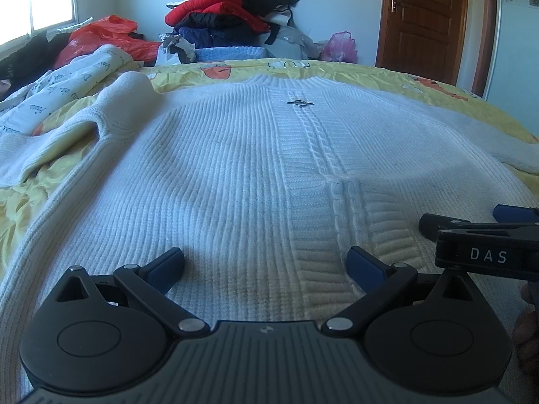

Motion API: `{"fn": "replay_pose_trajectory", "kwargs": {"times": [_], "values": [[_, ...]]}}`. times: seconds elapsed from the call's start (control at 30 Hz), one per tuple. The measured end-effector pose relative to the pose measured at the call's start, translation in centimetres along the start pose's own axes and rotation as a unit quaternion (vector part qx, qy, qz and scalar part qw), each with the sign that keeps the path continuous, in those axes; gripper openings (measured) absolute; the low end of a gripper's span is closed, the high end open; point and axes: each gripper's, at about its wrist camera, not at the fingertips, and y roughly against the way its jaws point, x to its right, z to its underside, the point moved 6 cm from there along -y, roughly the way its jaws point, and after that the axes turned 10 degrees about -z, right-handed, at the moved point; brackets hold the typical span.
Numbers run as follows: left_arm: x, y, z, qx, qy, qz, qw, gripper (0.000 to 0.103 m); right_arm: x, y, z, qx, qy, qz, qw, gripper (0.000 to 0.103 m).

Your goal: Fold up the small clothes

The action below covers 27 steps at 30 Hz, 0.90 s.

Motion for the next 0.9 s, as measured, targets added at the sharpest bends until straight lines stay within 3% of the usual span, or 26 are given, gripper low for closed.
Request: {"fn": "replay_pose_trajectory", "kwargs": {"times": [0.23,0.9], "values": [[-0.39,0.11,0.02,0.001,0.011,0.016,0.9998,0.103,0.08,-0.17,0.06,-0.001,0.002,0.003,1.0,0.103],[-0.12,-0.06,0.01,0.001,0.001,0.0,1.0,0.103,-0.07,-0.23,0.02,-0.001,0.001,0.002,1.0,0.103]]}}
